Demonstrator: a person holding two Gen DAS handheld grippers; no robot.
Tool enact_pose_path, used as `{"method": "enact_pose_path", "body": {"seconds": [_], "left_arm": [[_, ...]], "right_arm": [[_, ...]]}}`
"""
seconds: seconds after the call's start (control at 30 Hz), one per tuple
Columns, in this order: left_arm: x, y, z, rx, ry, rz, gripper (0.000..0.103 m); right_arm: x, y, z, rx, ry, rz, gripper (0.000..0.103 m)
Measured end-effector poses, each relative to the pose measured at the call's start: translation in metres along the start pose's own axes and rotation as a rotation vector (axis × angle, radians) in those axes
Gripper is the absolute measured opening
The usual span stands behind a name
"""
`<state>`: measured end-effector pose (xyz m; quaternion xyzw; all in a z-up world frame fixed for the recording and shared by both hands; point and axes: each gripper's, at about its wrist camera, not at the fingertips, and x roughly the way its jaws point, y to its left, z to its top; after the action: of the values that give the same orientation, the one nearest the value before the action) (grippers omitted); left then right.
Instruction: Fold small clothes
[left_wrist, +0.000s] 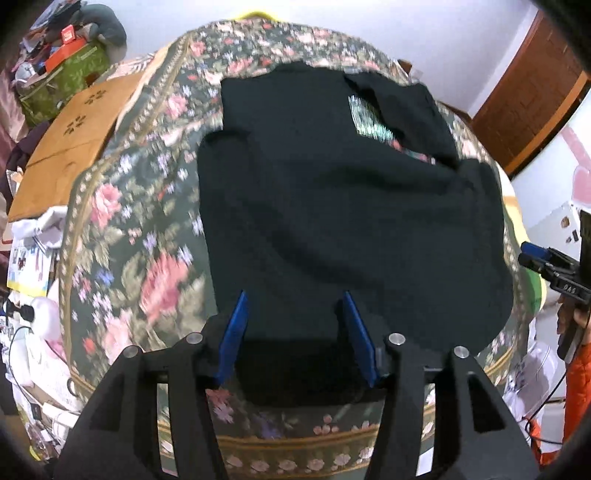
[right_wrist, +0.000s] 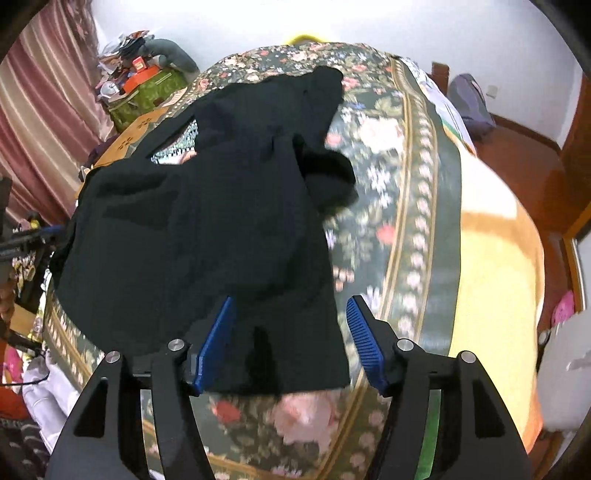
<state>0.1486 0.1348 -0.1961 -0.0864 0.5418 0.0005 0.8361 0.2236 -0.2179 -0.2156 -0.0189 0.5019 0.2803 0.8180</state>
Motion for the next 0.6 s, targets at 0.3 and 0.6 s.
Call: {"method": "enact_pose_path", "body": {"seconds": [0.3,0.6], "left_arm": [[0.002,-0.006,-0.017,0.027,-0.067,0.050,0.031],[-0.010,0.010,-0.017,-0.013,-0.094,0.054,0.006]], "right_arm": [[0.021,-0.004,-0.022,0.082,0.039,0.060,0.059],[0.030,-0.007,-0.024,0.124,0.027,0.121,0.053]]}}
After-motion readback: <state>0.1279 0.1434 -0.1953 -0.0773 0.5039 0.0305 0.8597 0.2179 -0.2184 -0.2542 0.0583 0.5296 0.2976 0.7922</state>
